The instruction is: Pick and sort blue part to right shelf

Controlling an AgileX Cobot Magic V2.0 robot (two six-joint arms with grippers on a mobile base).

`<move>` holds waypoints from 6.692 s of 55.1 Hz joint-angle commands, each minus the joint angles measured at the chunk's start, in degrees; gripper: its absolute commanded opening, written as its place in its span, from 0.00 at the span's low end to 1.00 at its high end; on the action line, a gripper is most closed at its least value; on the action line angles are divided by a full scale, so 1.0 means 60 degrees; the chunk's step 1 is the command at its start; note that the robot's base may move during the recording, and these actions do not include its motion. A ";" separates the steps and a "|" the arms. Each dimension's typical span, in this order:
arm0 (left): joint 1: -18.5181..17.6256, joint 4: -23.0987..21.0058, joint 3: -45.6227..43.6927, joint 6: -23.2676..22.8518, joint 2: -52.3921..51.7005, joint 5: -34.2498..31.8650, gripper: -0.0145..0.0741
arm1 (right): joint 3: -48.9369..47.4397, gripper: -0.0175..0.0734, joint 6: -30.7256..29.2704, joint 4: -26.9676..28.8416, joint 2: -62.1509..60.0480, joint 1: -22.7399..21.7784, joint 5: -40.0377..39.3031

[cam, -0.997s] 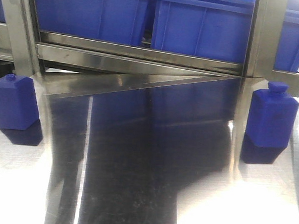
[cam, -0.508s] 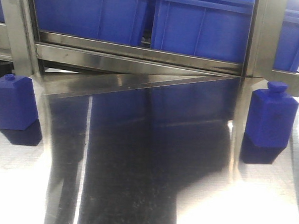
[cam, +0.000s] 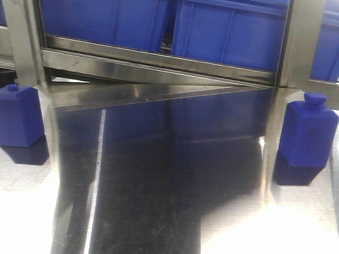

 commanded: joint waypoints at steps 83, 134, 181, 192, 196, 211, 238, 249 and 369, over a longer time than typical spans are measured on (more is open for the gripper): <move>-0.1992 -0.1264 -0.6371 0.1045 1.1770 0.4205 0.86 | -0.0067 0.26 -0.0035 0.0034 -0.0080 -0.0069 -0.0886; -0.1992 -0.1360 -0.6458 0.1100 1.0564 0.3765 0.51 | -0.0067 0.26 -0.0035 0.0034 -0.0080 -0.0069 -0.0886; -0.1992 -0.1360 -0.0860 0.1437 0.3030 -0.0980 0.59 | -0.3973 0.28 -0.0184 -0.0886 0.2166 0.0748 0.2766; -0.1992 -0.1360 0.0100 0.1437 0.1898 -0.1385 0.59 | -0.5985 0.65 -0.0207 -0.0886 0.4583 0.2156 0.4130; -0.1992 -0.1360 0.0160 0.1437 0.1657 -0.1453 0.59 | -0.6660 0.82 -0.0207 -0.0886 0.5660 0.2875 0.4676; -0.1992 -0.1360 0.0160 0.1453 0.1511 -0.1565 0.59 | -0.8183 0.89 -0.0204 -0.0574 0.8441 0.3820 0.5677; -0.1992 -0.1360 0.0160 0.1453 0.1511 -0.1565 0.59 | -1.2546 0.89 0.1868 -0.1162 1.3525 0.3375 1.0498; -0.1992 -0.1360 0.0160 0.1453 0.1511 -0.1583 0.59 | -1.2558 0.89 0.1987 -0.1424 1.4682 0.3375 1.0464; -0.1975 0.0113 0.2637 0.1366 -0.3791 -0.2507 0.62 | -0.5285 0.43 0.1569 -0.2830 0.3466 0.3138 0.5402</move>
